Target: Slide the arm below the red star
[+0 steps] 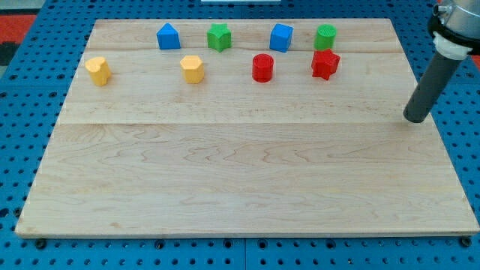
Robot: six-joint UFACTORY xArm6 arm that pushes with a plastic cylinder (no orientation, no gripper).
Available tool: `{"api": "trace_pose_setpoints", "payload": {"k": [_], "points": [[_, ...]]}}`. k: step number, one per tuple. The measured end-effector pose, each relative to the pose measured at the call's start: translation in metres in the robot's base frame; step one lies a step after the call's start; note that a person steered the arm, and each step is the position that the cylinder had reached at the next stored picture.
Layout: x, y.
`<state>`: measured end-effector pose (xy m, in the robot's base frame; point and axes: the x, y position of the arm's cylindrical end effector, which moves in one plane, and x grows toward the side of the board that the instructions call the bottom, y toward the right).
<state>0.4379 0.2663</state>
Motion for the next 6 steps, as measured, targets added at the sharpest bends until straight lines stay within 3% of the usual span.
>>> {"api": "trace_pose_setpoints", "payload": {"k": [1, 3, 4, 5, 6], "points": [[-0.001, 0.0], [-0.116, 0.003], [-0.104, -0.031], [-0.034, -0.019], [0.002, -0.081]]}}
